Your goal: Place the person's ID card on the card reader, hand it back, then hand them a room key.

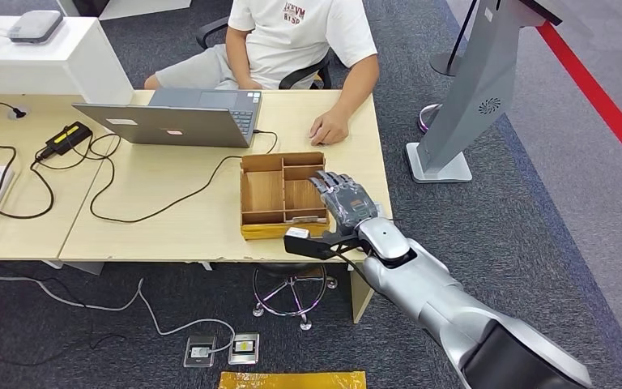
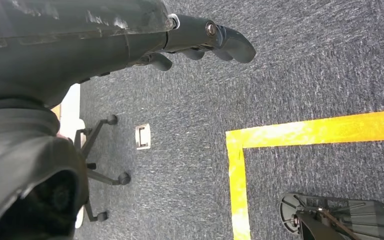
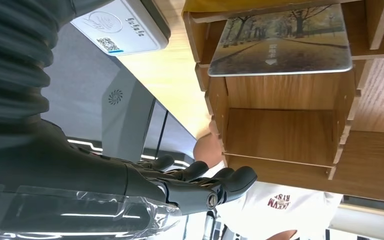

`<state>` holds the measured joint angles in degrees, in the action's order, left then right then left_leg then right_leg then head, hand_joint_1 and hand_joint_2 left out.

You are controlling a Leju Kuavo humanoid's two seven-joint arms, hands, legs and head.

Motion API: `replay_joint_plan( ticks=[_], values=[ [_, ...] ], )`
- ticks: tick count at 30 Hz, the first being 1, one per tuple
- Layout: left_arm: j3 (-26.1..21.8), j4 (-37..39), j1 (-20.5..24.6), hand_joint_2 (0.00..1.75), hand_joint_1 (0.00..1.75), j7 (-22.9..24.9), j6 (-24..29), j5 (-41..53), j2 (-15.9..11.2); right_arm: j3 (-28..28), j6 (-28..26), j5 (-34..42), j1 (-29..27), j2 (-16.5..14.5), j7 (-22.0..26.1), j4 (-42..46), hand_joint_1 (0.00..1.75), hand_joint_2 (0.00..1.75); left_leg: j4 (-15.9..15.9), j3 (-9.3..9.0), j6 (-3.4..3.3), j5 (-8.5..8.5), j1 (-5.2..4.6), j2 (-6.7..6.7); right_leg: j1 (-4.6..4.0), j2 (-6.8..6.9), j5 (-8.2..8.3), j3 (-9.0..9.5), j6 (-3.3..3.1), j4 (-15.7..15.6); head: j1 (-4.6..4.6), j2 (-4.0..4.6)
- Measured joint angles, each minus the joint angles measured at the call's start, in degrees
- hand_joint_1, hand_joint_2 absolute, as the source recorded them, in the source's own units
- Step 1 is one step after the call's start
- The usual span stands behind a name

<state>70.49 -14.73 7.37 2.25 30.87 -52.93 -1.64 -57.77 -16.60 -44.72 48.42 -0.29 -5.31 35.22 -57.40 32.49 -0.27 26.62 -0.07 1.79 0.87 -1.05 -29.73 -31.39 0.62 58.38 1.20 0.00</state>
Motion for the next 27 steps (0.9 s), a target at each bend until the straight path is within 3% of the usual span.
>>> replay_joint_plan(
  ticks=[27],
  values=[
    [0.0, 0.0, 0.0, 0.0, 0.0, 0.0, 0.9, 0.0, 0.2, -0.5, 0.0, -0.7, 1.4, -5.4, 2.3, -4.4, 0.0, 1.75, 0.0, 0.0, 0.0, 0.0, 0.0, -0.01, 0.0, -0.02, 0.0, 0.0, 0.0, 0.0, 0.02, 0.0]
  ],
)
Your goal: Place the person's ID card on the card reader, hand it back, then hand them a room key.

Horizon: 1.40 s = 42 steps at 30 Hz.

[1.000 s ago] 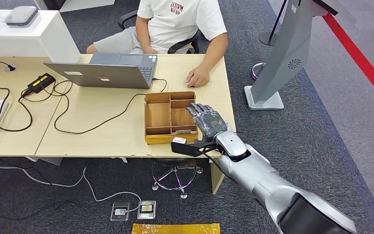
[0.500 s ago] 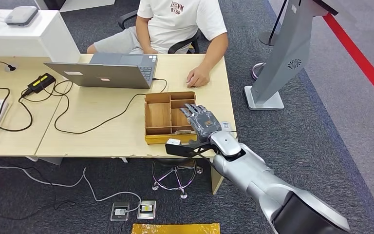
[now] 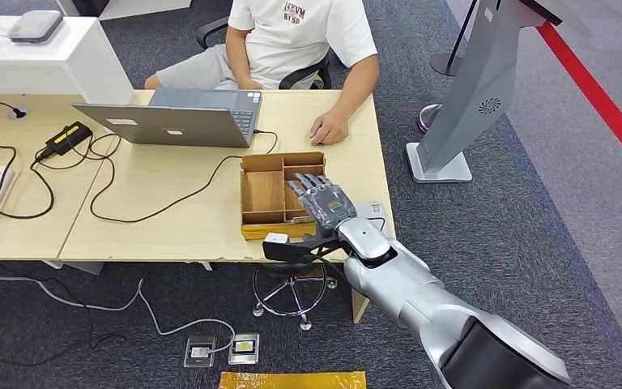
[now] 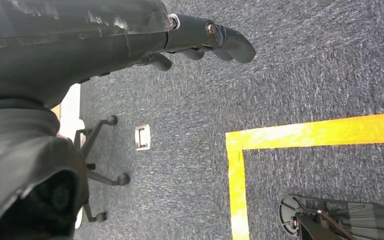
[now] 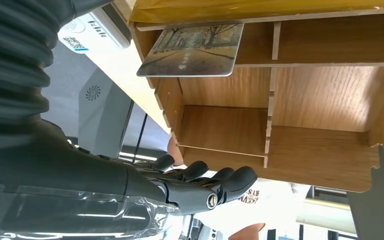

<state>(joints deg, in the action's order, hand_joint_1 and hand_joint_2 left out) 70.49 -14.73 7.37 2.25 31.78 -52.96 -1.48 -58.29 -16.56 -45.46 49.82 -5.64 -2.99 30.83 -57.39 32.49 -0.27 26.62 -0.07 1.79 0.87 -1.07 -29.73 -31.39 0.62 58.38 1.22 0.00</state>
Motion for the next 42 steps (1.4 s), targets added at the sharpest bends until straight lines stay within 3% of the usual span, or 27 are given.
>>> replay_joint_plan(
  ticks=[2, 3, 6, 7, 28, 42],
  values=[
    [0.0, 0.0, 0.0, 0.0, 0.0, 0.0, 0.0, 0.0, 0.0, 0.0, 0.1, 0.0, 0.1, -0.1, -0.2, -0.2, 0.0, 1.75, 0.0, 0.0, 0.0, 0.0, 0.0, 0.0, 0.0, 0.0, 0.0, 0.0, 0.0, 0.0, 0.0, 0.0],
    [0.0, 0.0, 0.0, 0.0, 0.0, 0.0, 0.0, 0.0, 0.0, 0.0, 0.2, 0.0, 0.1, -0.2, -0.3, -0.4, 0.11, 1.75, 0.0, 0.0, 0.0, 0.0, 0.0, 0.0, 0.0, 0.0, 0.0, 0.0, 0.0, 0.0, -0.01, 0.0],
    [0.0, 0.0, 0.0, 0.0, 0.0, 0.0, -0.1, 0.1, 0.0, 0.0, 0.5, 0.2, 0.2, -0.2, -1.0, -0.8, 1.42, 1.75, 0.0, -0.01, 0.0, 0.0, 0.0, -0.01, 0.0, 0.0, 0.0, -0.01, 0.0, 0.0, -0.01, 0.0],
    [0.0, 0.0, 0.0, 0.0, 0.0, 0.0, -0.2, 0.1, 0.0, 0.0, 0.7, 0.4, 0.2, -0.1, -1.3, -0.9, 1.75, 1.75, 0.0, -0.01, 0.0, 0.0, 0.0, -0.01, 0.0, 0.0, 0.0, 0.0, 0.0, 0.0, -0.01, 0.0],
    [0.0, 0.0, 0.0, 0.0, 0.0, 0.0, 0.3, 0.0, 0.0, 0.0, 2.8, 1.6, 0.4, 0.3, -1.1, -3.2, 1.73, 1.75, 0.0, -0.01, 0.0, 0.0, 0.0, -0.01, 0.0, 0.0, 0.0, -0.01, 0.0, 0.0, 0.01, 0.0],
    [0.0, 0.0, 0.0, 0.0, 0.0, 0.3, 0.3, 0.1, 0.0, 0.0, -0.6, 2.1, 0.2, 0.3, -1.1, -3.6, 1.75, 1.75, 0.0, -0.01, 0.0, 0.0, 0.0, -0.01, 0.0, -0.01, 0.0, -0.01, 0.0, 0.0, 0.0, 0.0]
  ],
)
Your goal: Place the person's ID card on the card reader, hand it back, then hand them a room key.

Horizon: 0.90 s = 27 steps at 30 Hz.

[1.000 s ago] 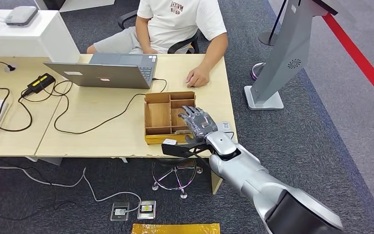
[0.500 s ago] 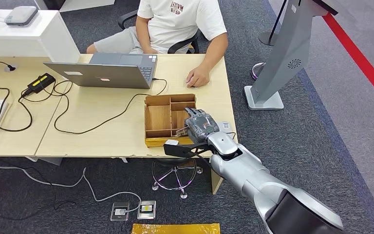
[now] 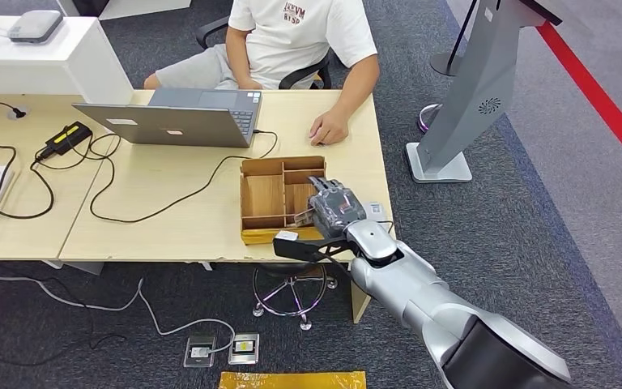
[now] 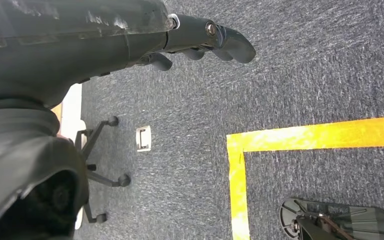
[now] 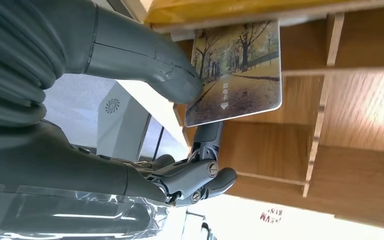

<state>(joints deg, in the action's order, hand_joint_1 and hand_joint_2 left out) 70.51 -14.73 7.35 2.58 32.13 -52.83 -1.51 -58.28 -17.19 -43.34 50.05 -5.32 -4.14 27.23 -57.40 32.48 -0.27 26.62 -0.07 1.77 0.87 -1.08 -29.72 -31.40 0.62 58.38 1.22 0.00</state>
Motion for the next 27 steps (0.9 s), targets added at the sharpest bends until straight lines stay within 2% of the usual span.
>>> replay_joint_plan(
  ticks=[11, 20, 27],
  values=[
    [0.0, 0.0, 0.0, 0.0, 0.0, 0.0, 0.2, 0.4, 0.0, 1.5, -7.0, 3.4, 3.0, 1.3, -2.1, 2.5, 1.75, 1.75, 0.0, -0.02, 0.03, -0.02, 0.0, -0.01, 0.0, -0.02, 0.05, 0.0, -0.04, 0.0, 0.0, 0.0],
    [0.0, 0.0, 0.0, 0.0, 0.0, 0.0, 0.2, 0.4, 0.0, 3.8, -7.0, 5.3, 6.2, 4.1, -4.1, 8.3, 1.75, 1.75, 0.0, -0.02, 0.06, -0.05, 0.0, -0.02, 0.0, -0.02, 0.08, 0.0, -0.05, 0.0, -0.01, 0.0],
    [0.0, 0.0, 0.0, 0.0, 0.0, 0.0, 0.2, 0.4, 0.1, 5.0, -5.2, 4.5, 7.1, 5.0, -4.3, 10.1, 1.75, 1.75, 0.0, -0.02, 0.06, -0.05, 0.0, -0.04, 0.0, -0.02, 0.08, 0.0, -0.05, 0.0, -0.01, 0.0]
  ],
)
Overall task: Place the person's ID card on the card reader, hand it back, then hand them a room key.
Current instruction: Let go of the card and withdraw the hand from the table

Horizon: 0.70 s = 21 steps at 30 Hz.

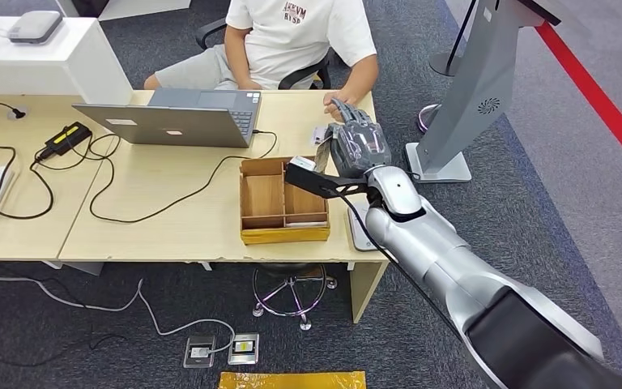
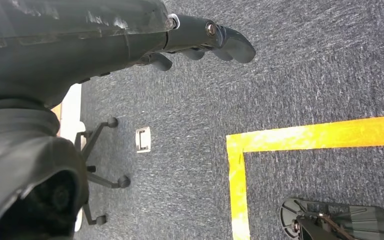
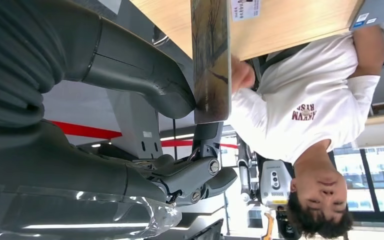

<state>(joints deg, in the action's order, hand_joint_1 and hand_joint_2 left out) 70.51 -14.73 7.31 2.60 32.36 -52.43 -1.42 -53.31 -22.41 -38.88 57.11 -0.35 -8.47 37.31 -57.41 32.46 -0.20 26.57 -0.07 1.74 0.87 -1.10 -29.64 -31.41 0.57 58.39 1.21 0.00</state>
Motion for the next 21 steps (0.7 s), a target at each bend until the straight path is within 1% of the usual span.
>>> replay_joint_plan(
  ticks=[4, 8, 14, 21],
  values=[
    [0.0, 0.0, 0.0, 0.0, 0.0, 0.0, -0.2, 0.4, 0.0, 0.0, 1.3, -1.4, 0.6, 0.2, -1.1, -0.1, 1.75, 1.75, 0.0, 0.01, 0.0, 0.0, 0.0, 0.0, 0.0, 0.0, 0.01, 0.0, -0.01, 0.0, 0.01, 0.0],
    [0.0, 0.0, 0.0, 0.0, 0.0, 0.0, -0.5, 1.2, 0.0, 0.0, 1.7, -2.4, 2.4, 0.2, -2.4, -1.1, 1.75, 1.75, 0.0, 0.01, 0.0, 0.0, 0.0, 0.0, 0.0, 0.0, 0.01, 0.0, -0.01, 0.0, 0.01, 0.0],
    [0.2, 0.0, 0.0, 0.0, 0.0, 0.0, -0.7, 2.9, 0.0, 0.0, -0.7, -2.6, 5.3, 0.2, -4.8, -3.3, 1.75, 1.75, 0.0, 0.01, 0.0, 0.0, 0.0, 0.0, 0.0, 0.0, 0.01, -0.01, -0.01, 0.0, 0.0, 0.0],
    [1.0, 0.0, 0.0, 0.0, 0.0, 0.0, -0.9, 3.8, -0.1, 0.1, -2.6, -2.5, 8.0, 0.2, -6.5, -5.4, 1.75, 1.75, 0.0, 0.01, 0.0, 0.0, 0.0, 0.01, 0.0, 0.01, 0.01, -0.01, -0.01, 0.0, -0.01, 0.0]
  ],
)
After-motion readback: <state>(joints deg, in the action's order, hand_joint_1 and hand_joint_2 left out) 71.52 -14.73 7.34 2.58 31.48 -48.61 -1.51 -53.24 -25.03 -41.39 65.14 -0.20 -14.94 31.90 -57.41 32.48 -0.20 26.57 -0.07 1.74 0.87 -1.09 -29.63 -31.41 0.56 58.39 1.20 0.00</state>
